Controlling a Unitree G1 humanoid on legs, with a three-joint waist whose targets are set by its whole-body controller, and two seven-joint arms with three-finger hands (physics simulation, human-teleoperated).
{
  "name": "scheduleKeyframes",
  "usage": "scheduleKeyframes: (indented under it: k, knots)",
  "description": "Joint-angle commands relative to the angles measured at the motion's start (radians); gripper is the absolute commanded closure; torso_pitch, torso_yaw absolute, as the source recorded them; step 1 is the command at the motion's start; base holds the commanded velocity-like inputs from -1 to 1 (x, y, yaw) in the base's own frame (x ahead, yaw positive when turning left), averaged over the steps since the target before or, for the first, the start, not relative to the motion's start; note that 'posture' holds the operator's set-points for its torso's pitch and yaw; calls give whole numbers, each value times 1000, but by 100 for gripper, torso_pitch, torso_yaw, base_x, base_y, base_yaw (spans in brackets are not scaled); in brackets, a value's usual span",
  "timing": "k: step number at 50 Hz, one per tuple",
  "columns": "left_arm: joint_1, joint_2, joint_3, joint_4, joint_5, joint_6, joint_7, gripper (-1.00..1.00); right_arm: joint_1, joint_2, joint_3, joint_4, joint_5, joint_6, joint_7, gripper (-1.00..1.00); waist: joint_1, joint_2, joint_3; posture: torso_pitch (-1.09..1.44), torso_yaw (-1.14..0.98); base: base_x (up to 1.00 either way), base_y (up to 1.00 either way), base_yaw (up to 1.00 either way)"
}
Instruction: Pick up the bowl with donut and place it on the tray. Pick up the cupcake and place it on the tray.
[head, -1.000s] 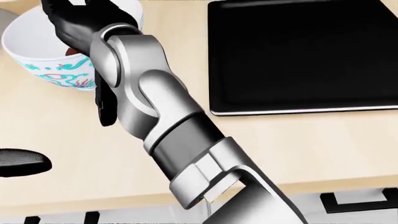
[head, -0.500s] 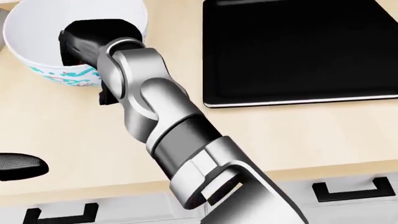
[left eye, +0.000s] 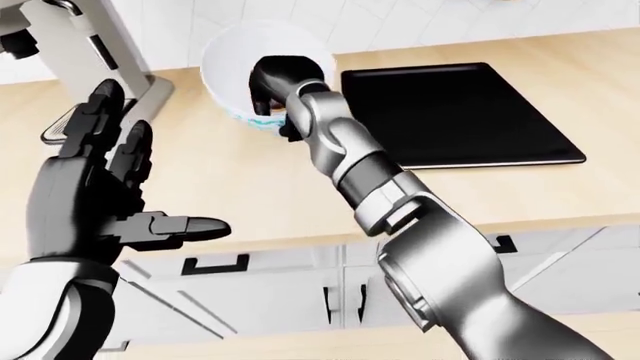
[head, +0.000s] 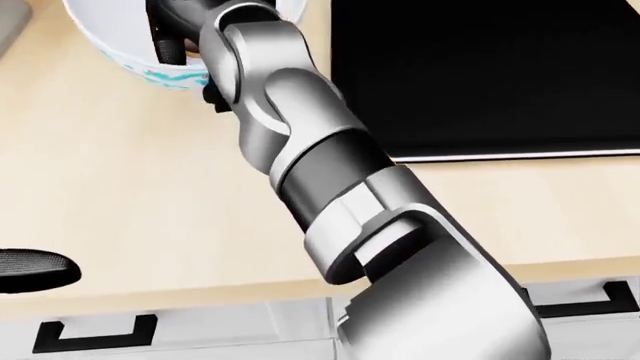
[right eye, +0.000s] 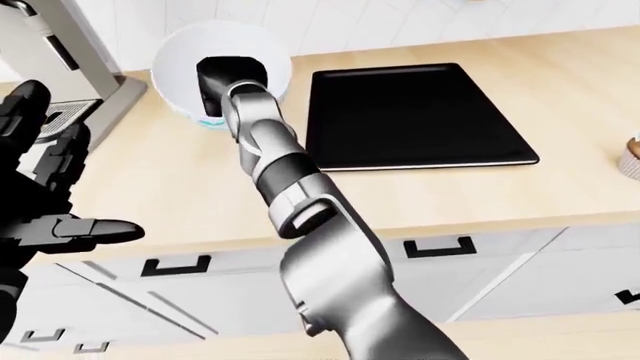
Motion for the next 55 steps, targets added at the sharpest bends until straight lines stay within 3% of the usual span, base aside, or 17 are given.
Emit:
scheduleKeyframes:
  k: [1, 13, 22, 27, 34, 46, 55]
  knots:
    - [-19, 12, 10, -22, 4, -27, 3, -100, -55, -7, -2, -76, 3, -21, -22, 100, 1, 8, -32, 0, 0, 0, 0, 0]
    - [-9, 1, -6, -15, 34, -45, -13, -100, -62, -41, -10, -211, 32, -1, 60, 100, 0, 4, -30, 0, 0, 0, 0, 0]
    - [-35, -8, -22, -13, 42, -31, -1, -100, 78, -80, -5, -566, -11, 69, 288, 100, 3, -7, -25, 0, 0, 0, 0, 0]
    - [-79, 3, -26, -27, 28, 19, 15, -100, 122, -136, -27, -690, -36, 88, 404, 100, 2, -12, -24, 0, 0, 0, 0, 0]
    - [-103, 6, -67, -20, 41, 28, 33, -100, 135, -227, -65, -738, -31, 98, 487, 100, 2, -19, -22, 0, 0, 0, 0, 0]
    - [-89, -4, -63, -19, 64, 15, 10, -100, 181, -351, -101, -840, -40, 127, 632, 100, 0, -24, -19, 0, 0, 0, 0, 0]
    - [-86, -13, -76, -21, 81, 12, 3, -100, 255, -396, -117, -965, -58, 134, 731, 100, 1, -28, -18, 0, 0, 0, 0, 0]
